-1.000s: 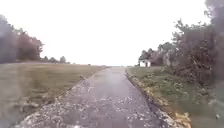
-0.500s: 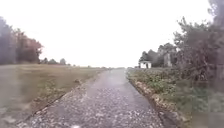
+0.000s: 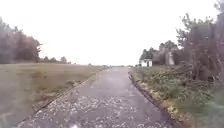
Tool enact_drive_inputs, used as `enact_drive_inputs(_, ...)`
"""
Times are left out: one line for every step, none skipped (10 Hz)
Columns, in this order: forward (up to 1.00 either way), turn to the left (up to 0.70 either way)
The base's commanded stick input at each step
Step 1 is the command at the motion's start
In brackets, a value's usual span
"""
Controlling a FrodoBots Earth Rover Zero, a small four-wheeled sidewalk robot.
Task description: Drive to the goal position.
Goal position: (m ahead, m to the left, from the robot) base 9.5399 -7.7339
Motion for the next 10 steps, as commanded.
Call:
enact_drive_inputs(1.0, 0.01)
enact_drive_inputs(1.0, 0.02)
enact_drive_inputs(1.0, 0.02)
enact_drive_inputs(1.0, 0.02)
enact_drive_inputs(1.0, 0.01)
enact_drive_inputs(1.0, 0.02)
enact_drive_inputs(1.0, 0.0)
enact_drive_inputs(1.0, 0.0)
enact_drive_inputs(1.0, -0.02)
enact_drive_inputs(1.0, -0.02)
